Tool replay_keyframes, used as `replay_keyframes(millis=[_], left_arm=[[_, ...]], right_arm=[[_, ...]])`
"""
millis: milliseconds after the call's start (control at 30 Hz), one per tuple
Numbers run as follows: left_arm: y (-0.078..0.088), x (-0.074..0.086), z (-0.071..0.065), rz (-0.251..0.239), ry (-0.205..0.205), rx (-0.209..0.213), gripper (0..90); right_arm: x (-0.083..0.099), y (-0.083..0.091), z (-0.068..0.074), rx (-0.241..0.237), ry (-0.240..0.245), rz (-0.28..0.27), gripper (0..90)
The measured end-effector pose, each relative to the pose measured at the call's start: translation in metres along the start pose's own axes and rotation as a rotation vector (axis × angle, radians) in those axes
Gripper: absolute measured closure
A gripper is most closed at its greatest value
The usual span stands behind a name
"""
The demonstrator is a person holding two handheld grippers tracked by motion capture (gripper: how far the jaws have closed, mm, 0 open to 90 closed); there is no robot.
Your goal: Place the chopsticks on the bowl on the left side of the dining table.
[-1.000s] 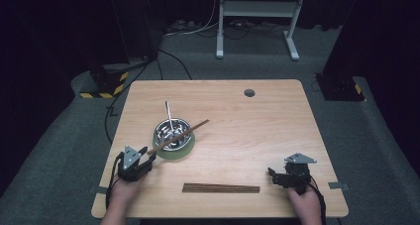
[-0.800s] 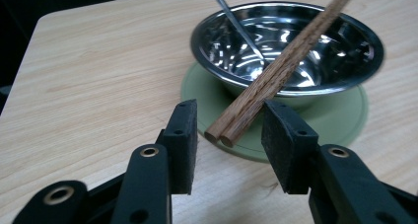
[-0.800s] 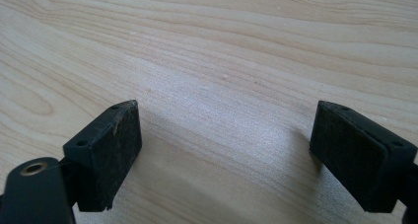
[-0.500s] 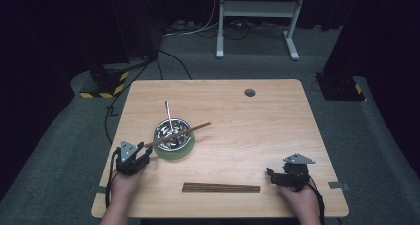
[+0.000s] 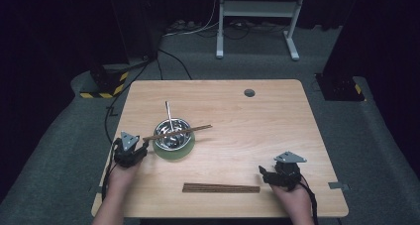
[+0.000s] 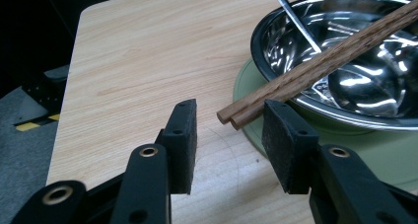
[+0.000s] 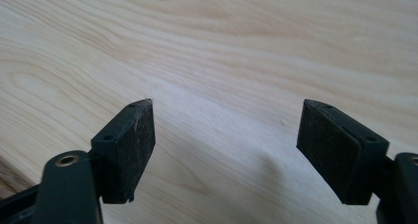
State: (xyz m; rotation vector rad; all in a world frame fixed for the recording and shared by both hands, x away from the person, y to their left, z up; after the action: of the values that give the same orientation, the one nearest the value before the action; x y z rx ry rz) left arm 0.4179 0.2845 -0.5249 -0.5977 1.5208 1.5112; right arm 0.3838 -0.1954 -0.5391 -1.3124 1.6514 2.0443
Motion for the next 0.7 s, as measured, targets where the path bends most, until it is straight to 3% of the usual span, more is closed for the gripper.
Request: replay_keyframes(millis=[167,267,300,367,433,533,567,700], left_arm=[[-0.008,0.004,0.002,0.014,0.034,-0.006,56.2],[-0.011,0.006,0.001,-0.016,0.073,0.008,55.5],[-0.011,0.006,0.001,-0.016,0.073,0.008,54.9],[-0.010,0.003,0.002,-0.027,0.065,0.012,54.6],[-0.010,0.000,0.003,-0.039,0.070,0.020,54.5],[-0.011,0.000,0.003,-0.047,0.082,0.048,54.5],[-0.011,0.000,0.003,-0.047,0.082,0.048,54.4],[-0.012,0.001,0.003,-0.050,0.096,0.069,54.3]], right_arm=[[-0.025,0.001,0.017,-0.036,0.031,-0.040,26.1],[-0.042,-0.001,0.034,-0.064,0.043,-0.073,29.1],[-0.042,-0.001,0.034,-0.064,0.043,-0.073,29.1],[-0.062,-0.007,0.054,-0.097,0.049,-0.104,32.0],[-0.069,-0.009,0.061,-0.102,0.060,-0.121,33.8],[-0.090,-0.024,0.078,-0.085,0.082,-0.151,37.0],[-0.090,-0.024,0.078,-0.085,0.082,-0.151,37.0],[-0.108,-0.050,0.087,-0.107,0.039,-0.150,37.5]])
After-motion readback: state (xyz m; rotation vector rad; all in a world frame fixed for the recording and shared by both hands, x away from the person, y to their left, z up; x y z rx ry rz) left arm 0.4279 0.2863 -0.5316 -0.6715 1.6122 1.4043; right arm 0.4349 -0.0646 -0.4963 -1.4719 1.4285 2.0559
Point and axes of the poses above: each handheld gripper's, and its own axes: y roughly backward along the jaws, x roughly out of its underside, z roughly to its left, the point moved 5 cm from there along -y, roughly forward along the jaws
